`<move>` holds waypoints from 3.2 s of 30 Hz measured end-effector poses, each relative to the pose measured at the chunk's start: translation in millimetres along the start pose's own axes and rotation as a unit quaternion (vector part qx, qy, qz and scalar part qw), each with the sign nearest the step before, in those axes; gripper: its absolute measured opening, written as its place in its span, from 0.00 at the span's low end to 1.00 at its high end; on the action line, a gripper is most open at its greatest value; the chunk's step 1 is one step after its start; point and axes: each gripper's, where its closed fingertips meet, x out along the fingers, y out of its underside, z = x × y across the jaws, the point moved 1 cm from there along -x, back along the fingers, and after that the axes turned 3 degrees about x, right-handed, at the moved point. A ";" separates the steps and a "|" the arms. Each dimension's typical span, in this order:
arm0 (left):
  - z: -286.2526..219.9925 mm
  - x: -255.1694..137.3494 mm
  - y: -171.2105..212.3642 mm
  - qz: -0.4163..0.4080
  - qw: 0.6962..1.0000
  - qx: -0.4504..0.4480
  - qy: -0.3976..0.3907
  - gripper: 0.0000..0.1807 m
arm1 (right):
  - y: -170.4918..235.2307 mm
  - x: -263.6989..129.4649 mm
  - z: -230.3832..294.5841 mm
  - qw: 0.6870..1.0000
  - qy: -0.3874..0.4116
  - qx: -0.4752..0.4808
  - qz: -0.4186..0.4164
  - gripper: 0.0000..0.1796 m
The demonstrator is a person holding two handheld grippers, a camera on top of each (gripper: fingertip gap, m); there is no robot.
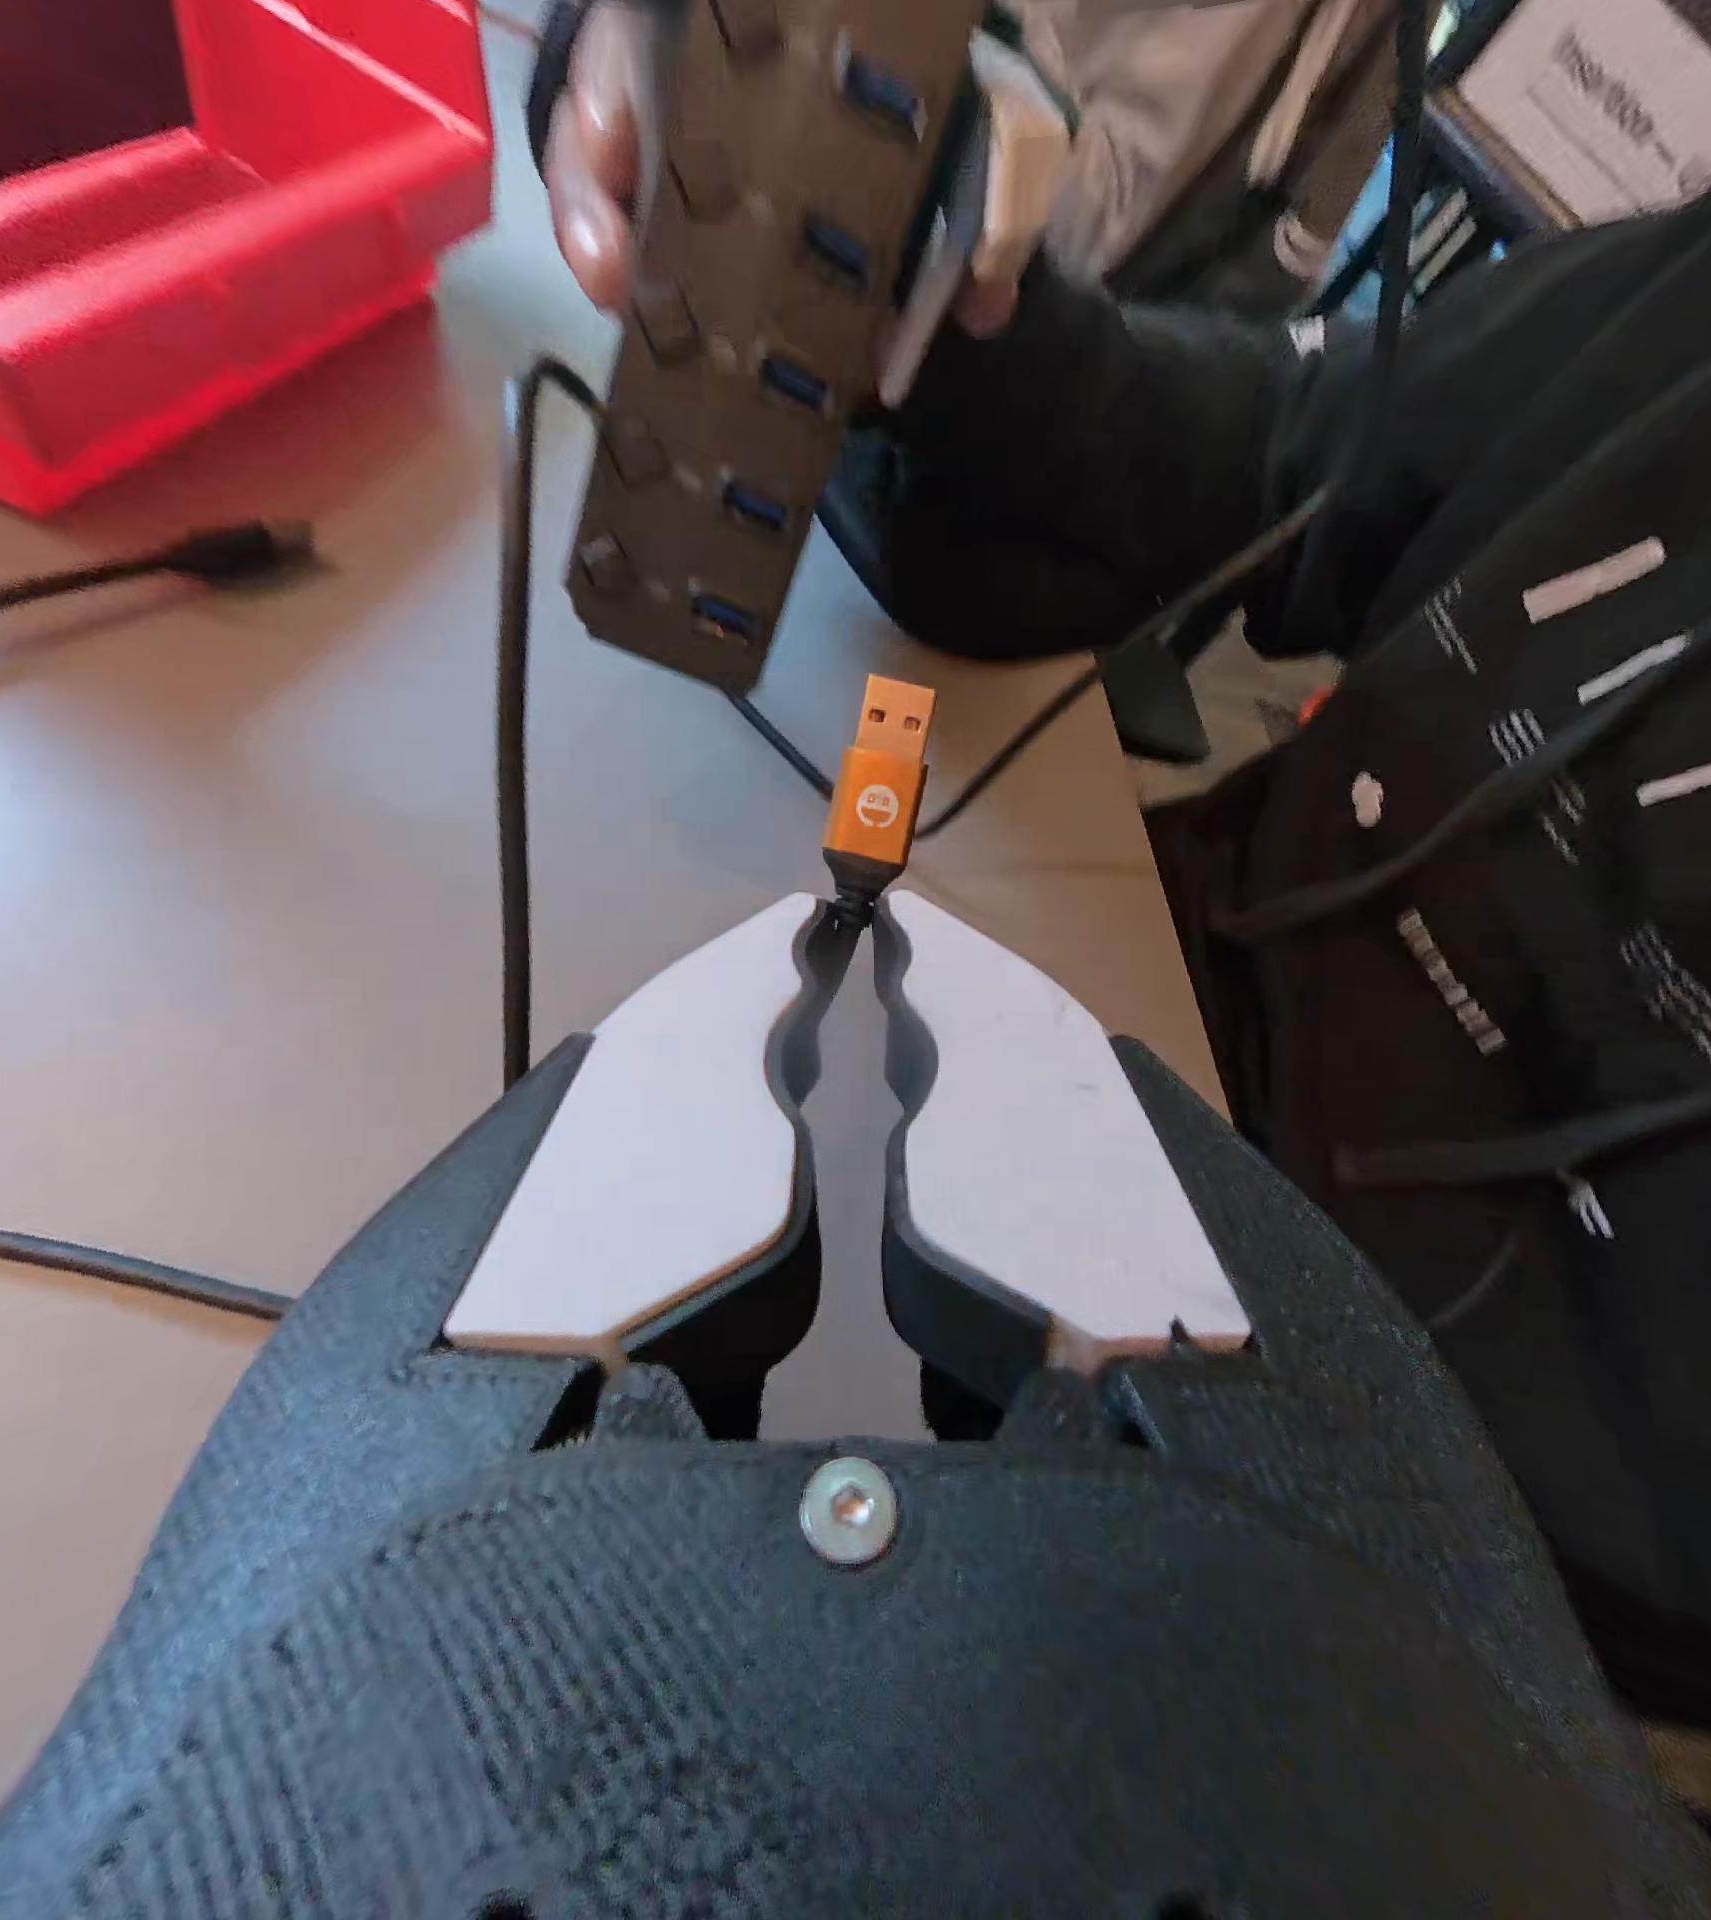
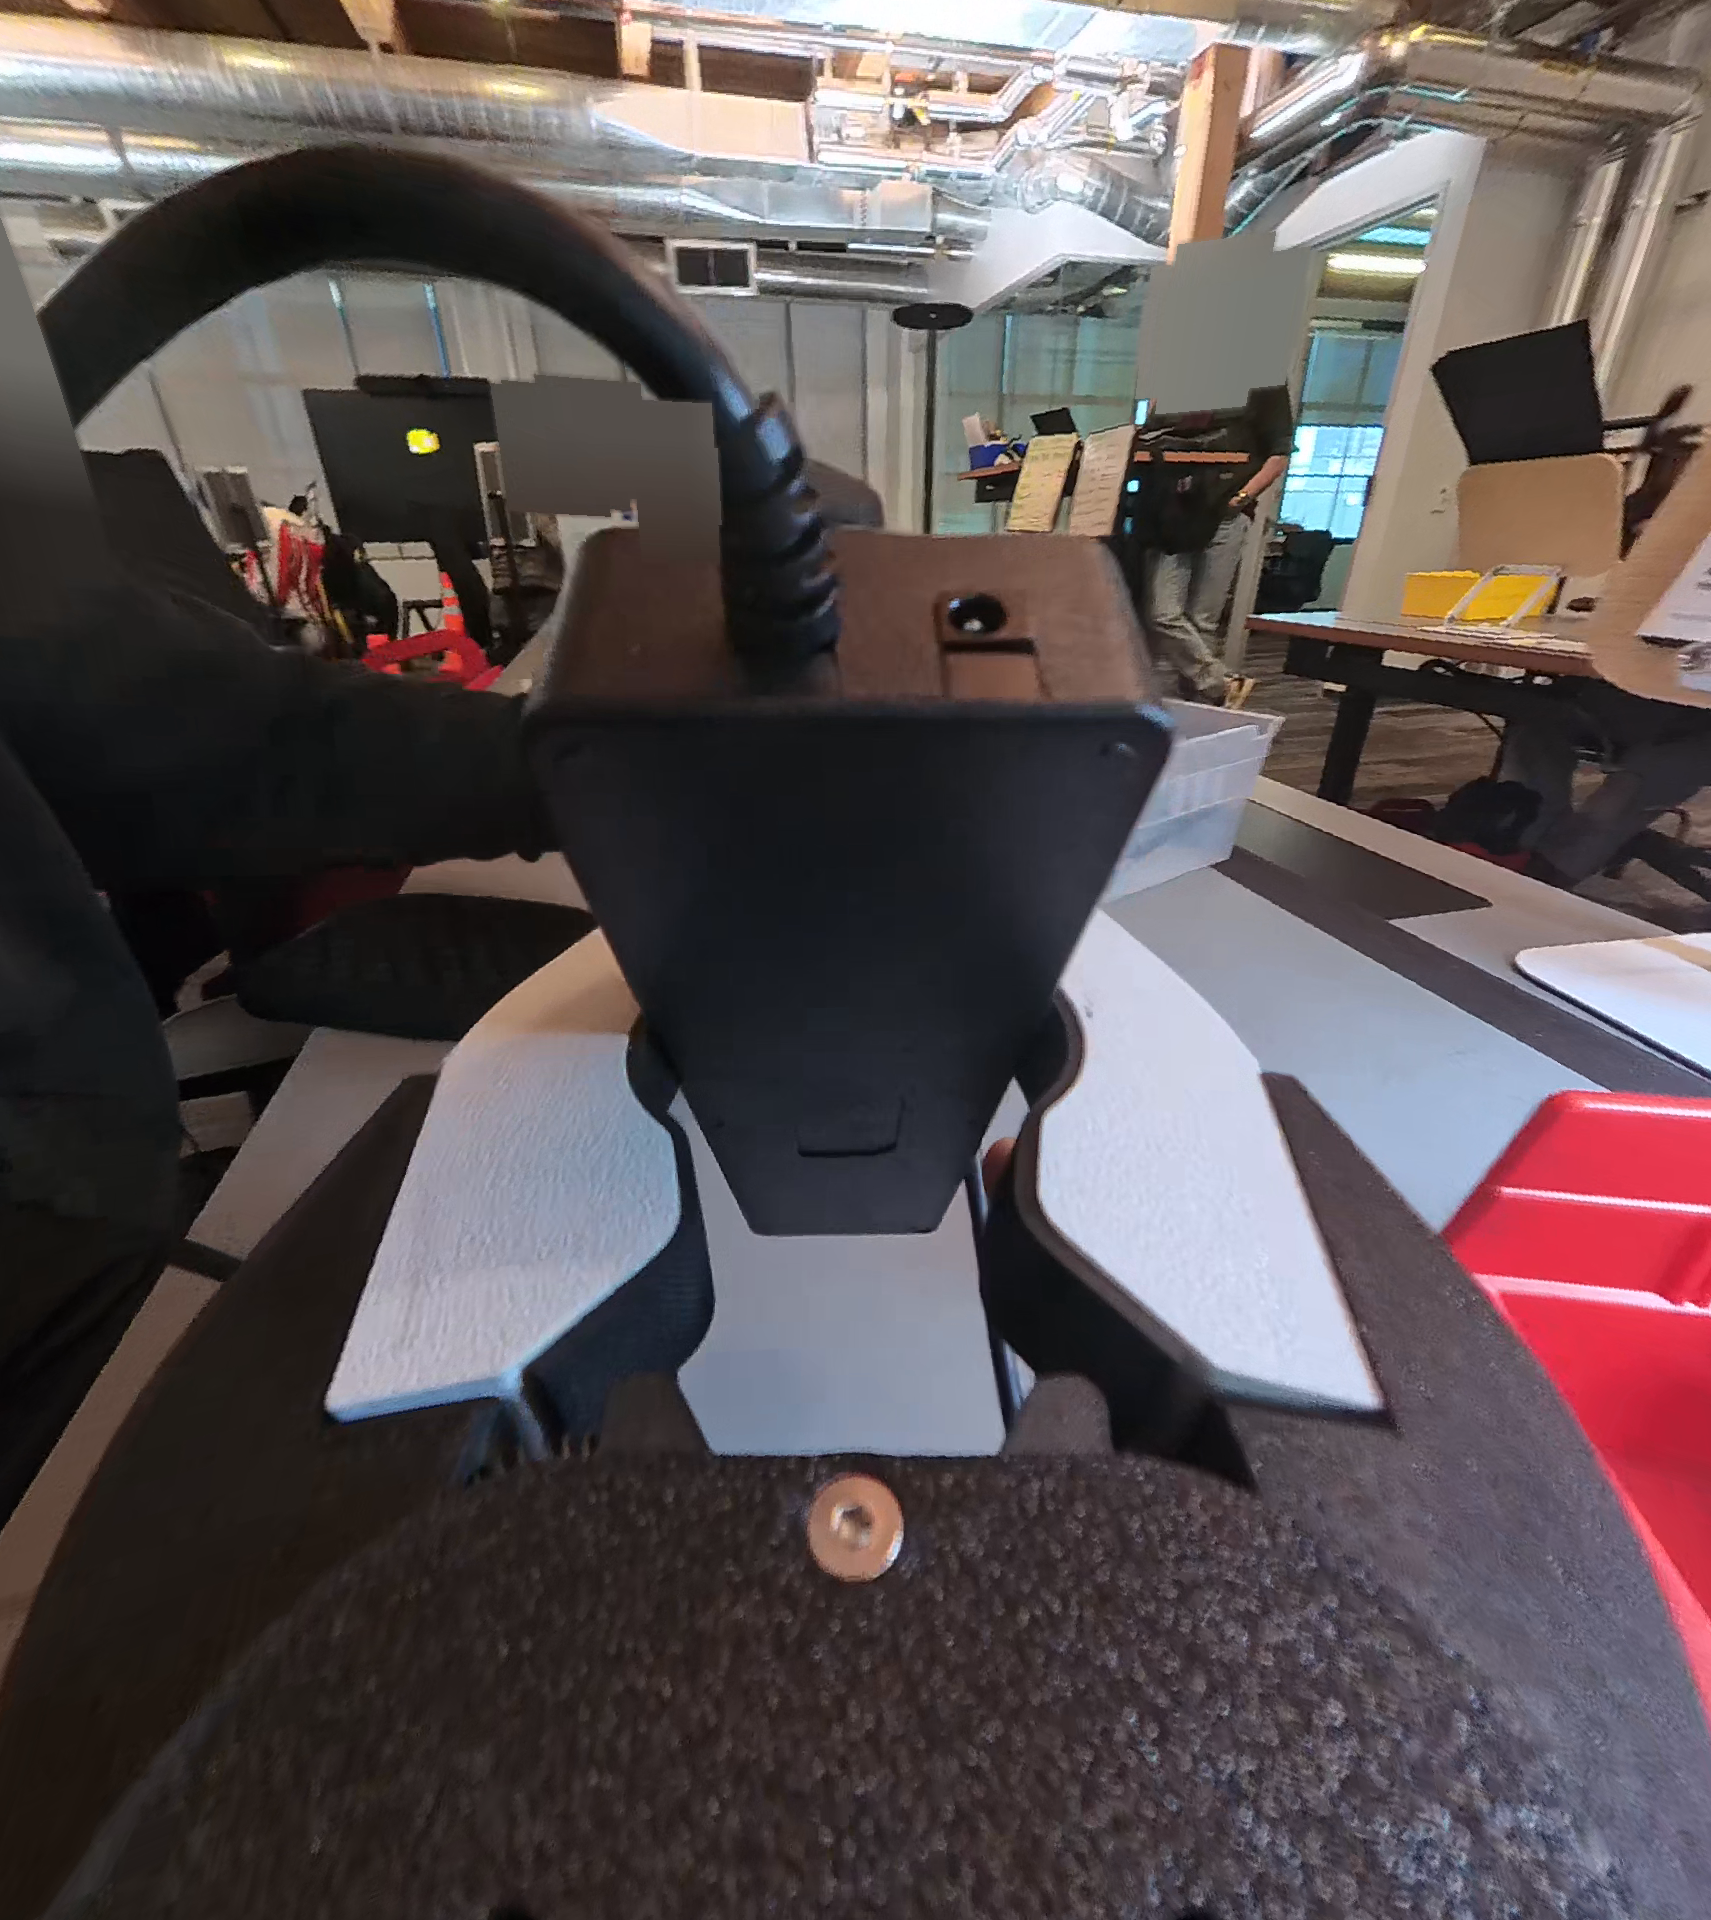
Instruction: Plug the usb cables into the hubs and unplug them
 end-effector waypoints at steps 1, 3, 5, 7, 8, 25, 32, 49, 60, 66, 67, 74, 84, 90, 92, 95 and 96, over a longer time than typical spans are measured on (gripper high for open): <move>1.1 1.7 -5.0 -0.010 1.000 -0.002 -0.016 0.04 | 1.0 0.8 3.6 1.000 -0.012 -0.002 0.002 0.36; 0.3 5.7 -15.8 -0.025 0.999 -0.002 -0.037 0.04 | 2.8 2.1 10.3 0.999 -0.034 -0.001 0.004 0.36; -2.1 9.9 -26.6 -0.033 0.998 -0.001 -0.053 0.04 | 6.1 3.0 15.3 0.999 -0.053 0.003 0.010 0.36; -5.5 13.0 -33.2 -0.022 0.997 0.008 -0.068 0.04 | 9.8 4.3 18.9 0.998 -0.065 0.003 0.019 0.36; -6.4 14.2 -35.0 -0.010 0.997 0.014 -0.079 0.04 | 11.4 5.1 20.6 0.997 -0.071 0.003 0.023 0.36; -6.4 42.6 -54.3 0.184 0.964 0.131 -0.142 0.03 | 42.8 10.9 15.7 0.969 -0.005 -0.132 0.207 0.36; -1.1 37.9 -43.1 0.253 0.939 0.157 -0.172 0.03 | 60.1 15.7 15.4 0.948 -0.004 -0.157 0.275 0.36; -5.7 20.6 -32.3 0.291 0.920 0.181 -0.191 0.03 | 72.3 28.8 12.7 0.904 0.007 -0.193 0.381 0.36; -8.9 7.4 -34.7 0.293 0.913 0.190 -0.210 0.03 | 69.9 41.4 8.9 0.879 0.018 -0.217 0.425 0.36; -12.2 1.9 -49.4 0.201 0.955 0.159 -0.150 0.03 | 56.4 42.1 8.9 0.885 0.022 -0.210 0.416 0.36; -14.0 1.6 -51.1 0.190 0.960 0.156 -0.136 0.03 | 56.0 41.7 8.2 0.884 0.025 -0.208 0.417 0.36; -12.3 8.9 -58.8 0.145 0.970 0.150 -0.125 0.03 | 61.0 40.7 5.0 0.895 0.028 -0.192 0.402 0.36; -14.1 -60.4 -116.1 -0.058 0.976 0.151 -0.146 0.11 | 34.7 41.8 7.0 0.947 0.022 -0.146 0.285 0.36; 62.1 -190.2 -64.3 0.015 0.919 0.067 -0.389 0.11 | 23.8 15.0 16.9 0.972 -0.022 -0.087 0.218 0.36; 95.3 -211.6 -21.4 0.094 0.901 0.009 -0.424 0.11 | 21.6 8.1 19.7 0.977 -0.033 -0.070 0.197 0.36; 129.8 -213.2 37.6 0.208 0.891 -0.029 -0.403 0.10 | 21.6 5.0 20.5 0.982 -0.043 -0.055 0.173 0.36; 138.9 -213.4 55.6 0.252 0.882 -0.035 -0.396 0.10 | 22.6 5.0 21.1 0.983 -0.046 -0.054 0.171 0.36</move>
